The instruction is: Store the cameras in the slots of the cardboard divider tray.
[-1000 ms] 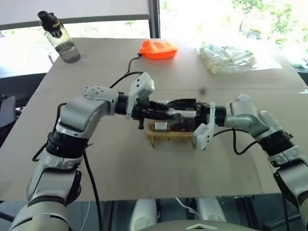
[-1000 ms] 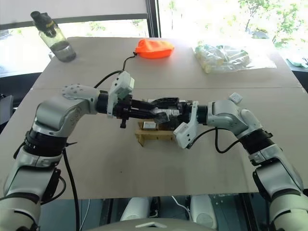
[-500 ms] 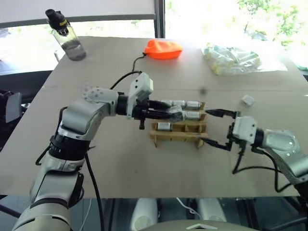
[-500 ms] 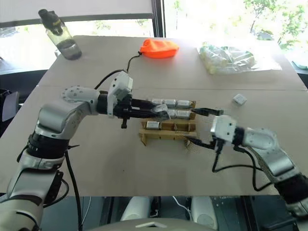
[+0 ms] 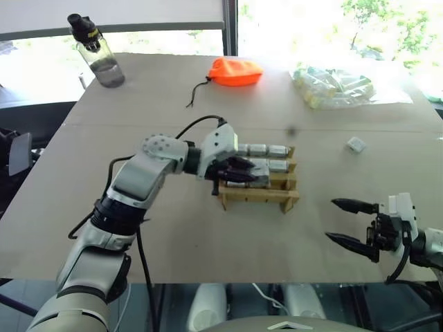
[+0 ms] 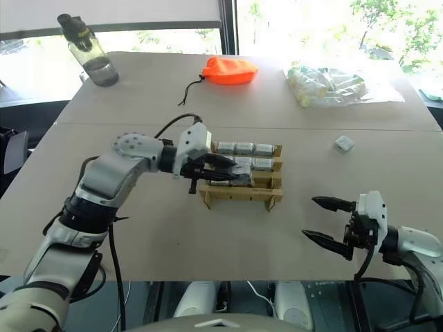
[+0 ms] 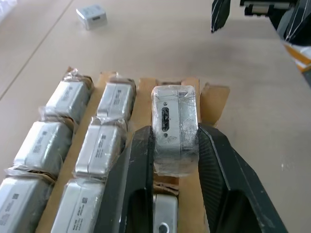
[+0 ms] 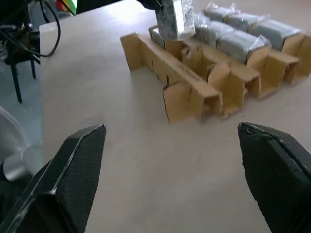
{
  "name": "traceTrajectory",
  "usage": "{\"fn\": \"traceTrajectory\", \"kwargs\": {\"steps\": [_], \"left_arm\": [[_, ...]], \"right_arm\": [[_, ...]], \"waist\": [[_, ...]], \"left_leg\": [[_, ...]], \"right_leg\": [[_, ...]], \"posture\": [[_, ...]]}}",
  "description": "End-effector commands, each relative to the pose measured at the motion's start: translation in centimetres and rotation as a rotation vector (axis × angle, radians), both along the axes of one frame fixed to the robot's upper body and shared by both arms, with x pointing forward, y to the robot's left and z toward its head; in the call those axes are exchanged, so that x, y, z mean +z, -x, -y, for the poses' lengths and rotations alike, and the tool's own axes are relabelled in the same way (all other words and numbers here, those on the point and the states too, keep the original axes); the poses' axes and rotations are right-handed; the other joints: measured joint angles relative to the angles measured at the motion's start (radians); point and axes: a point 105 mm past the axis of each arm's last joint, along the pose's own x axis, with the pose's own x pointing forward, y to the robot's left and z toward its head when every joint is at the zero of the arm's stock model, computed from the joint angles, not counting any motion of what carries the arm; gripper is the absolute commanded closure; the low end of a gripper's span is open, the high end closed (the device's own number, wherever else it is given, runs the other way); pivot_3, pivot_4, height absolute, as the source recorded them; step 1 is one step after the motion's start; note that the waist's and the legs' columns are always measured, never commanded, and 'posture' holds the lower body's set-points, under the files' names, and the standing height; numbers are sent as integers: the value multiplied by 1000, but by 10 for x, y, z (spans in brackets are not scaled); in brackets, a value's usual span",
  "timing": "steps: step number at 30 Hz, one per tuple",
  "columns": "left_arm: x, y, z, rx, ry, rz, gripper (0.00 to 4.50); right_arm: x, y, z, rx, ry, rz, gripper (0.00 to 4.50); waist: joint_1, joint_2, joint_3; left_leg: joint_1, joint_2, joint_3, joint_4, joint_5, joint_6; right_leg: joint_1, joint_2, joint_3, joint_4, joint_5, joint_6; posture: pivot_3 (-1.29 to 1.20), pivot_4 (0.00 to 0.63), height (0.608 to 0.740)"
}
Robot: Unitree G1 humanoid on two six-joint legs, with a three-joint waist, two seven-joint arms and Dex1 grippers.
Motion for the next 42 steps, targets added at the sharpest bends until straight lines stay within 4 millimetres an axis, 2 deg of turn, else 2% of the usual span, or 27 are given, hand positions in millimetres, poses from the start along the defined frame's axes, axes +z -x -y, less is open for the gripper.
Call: {"fn": "traceTrajectory", "kwargs": {"steps": [1, 8, 16, 25, 26, 27, 28, 31, 33, 37, 42], "left_arm": [[4, 1, 2, -22, 4, 39, 3830], [2, -7, -3, -14, -12, 68, 3830], [-5, -15, -5, -52, -66, 79, 3830], [-14, -12, 3, -101, -102, 40, 3830], [-14, -11, 3, -102, -99, 28, 2792], [-12, -11, 5, -95, -91, 19, 2437], [-10, -12, 6, -82, -84, 22, 1887], [2, -6, 9, -104, -46, 17, 869], [16, 2, 12, -130, 15, 10, 869], [48, 22, 11, -156, 170, -8, 869], [61, 33, -2, -104, 225, -11, 869]], "right_arm": [[7, 3, 7, 30, 18, 93, 199], [20, -4, 1, 26, -83, 106, 199], [23, -6, -3, 45, -105, 116, 199], [18, -4, 0, 37, -103, 114, 199], [18, -4, 0, 34, -104, 115, 199], [17, -4, 1, 29, -109, 111, 199], [18, -5, 2, 17, -116, 113, 199], [19, -14, 8, -67, -123, 121, 199], [20, -24, 14, -150, -119, 129, 199], [21, -59, 33, -439, -112, 147, 199], [22, -97, 53, -735, -69, 138, 199]], "waist": [[0, 0, 0], [0, 0, 0], [-1, 0, 0], [-1, 0, 0], [-1, 0, 0], [0, 0, 0], [0, 0, 0], [0, 0, 0], [0, 0, 0], [-4, 1, 0], [-6, 2, -1]], "left_leg": [[0, 0, 0, 0, 0, 0], [1, 0, 0, 0, 0, 0], [1, 0, 0, 0, 0, 0], [0, 0, 0, 0, 0, 0], [0, 0, 0, 0, 0, 0], [0, 0, 0, 0, 0, 0], [0, 0, 0, 0, 0, 0], [0, 0, 0, 1, 0, 0], [0, 0, 0, 1, 0, 0], [1, 1, 1, 1, 0, 0], [1, 1, 0, 1, 0, 0]], "right_leg": [[0, 0, 0, 0, 0, 0], [0, 0, 0, 1, 0, 0], [0, 0, 0, 1, 0, 0], [0, 0, 0, 1, 0, 0], [0, 0, 0, 1, 0, 0], [0, 0, 0, 1, 0, 0], [0, 0, 0, 1, 0, 0], [0, 0, -1, 2, 0, 0], [0, 0, 0, 2, 0, 0], [0, 0, 1, 3, 0, 0], [0, 0, 4, 3, 0, 0]], "posture": [[0, 150, 726], [0, 150, 726], [0, 150, 726], [0, 150, 726], [0, 150, 726], [0, 150, 726], [0, 150, 726], [0, 150, 726], [0, 150, 726], [0, 150, 726], [0, 150, 726]]}}
